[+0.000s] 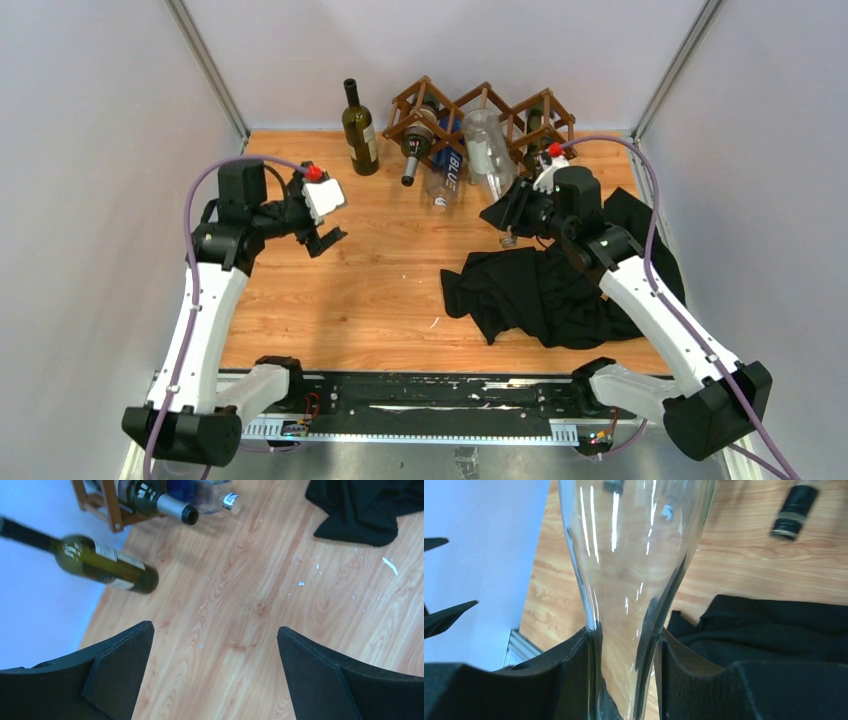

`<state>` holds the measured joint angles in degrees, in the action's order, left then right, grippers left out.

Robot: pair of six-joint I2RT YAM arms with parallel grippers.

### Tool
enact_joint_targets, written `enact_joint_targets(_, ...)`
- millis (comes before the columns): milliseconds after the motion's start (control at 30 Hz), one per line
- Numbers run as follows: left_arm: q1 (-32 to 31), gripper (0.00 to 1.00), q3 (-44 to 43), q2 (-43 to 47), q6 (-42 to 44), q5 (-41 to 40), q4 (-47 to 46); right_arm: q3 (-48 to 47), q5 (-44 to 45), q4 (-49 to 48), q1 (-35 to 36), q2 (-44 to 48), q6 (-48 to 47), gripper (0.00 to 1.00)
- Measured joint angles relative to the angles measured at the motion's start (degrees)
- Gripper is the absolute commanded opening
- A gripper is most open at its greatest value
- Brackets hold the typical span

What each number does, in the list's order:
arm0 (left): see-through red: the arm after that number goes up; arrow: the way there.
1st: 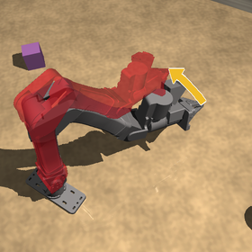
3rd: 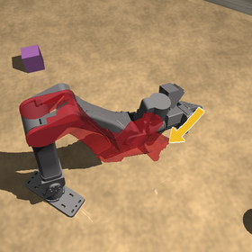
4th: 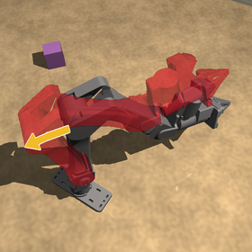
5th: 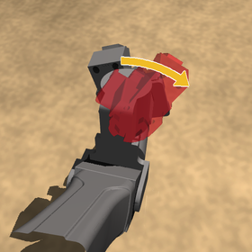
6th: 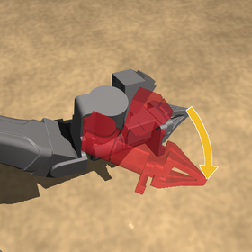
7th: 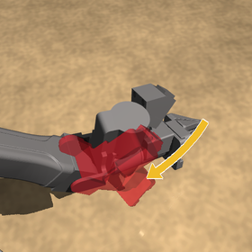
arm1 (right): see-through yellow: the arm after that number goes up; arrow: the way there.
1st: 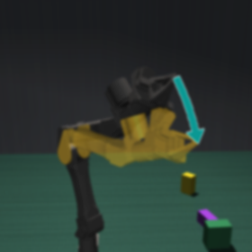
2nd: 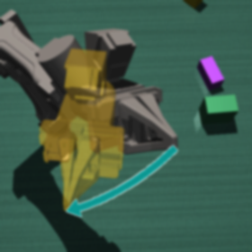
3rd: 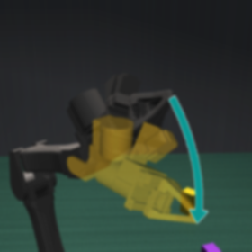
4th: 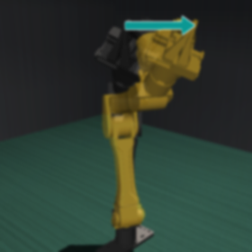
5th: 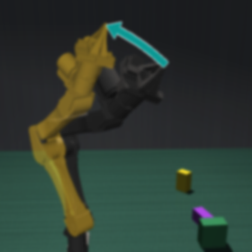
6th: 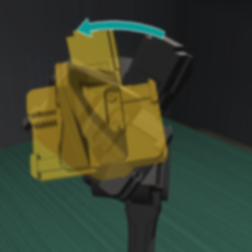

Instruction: Take the wine bottle off the wine rack

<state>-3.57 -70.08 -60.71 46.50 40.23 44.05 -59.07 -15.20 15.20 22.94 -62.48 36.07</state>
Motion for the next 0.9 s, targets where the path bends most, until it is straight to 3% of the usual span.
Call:
enact_joint_targets(300,-10.8,1.0,8.7,7.8,16.3,-3.2,1.1,-0.2,-0.3,1.2,15.9,-1.9,-1.5,0.0)
enact_joint_targets(667,-13.8,1.0,15.5,17.1,36.2,-5.5,1.4,-2.8,-3.1,9.2,25.8,-9.6,-5.4,0.0)
enact_joint_targets(900,-14.3,1.0,21.2,17.6,41.9,-6.2,1.5,-8.9,-5.4,13.0,31.6,-14.0,-10.3,0.0)
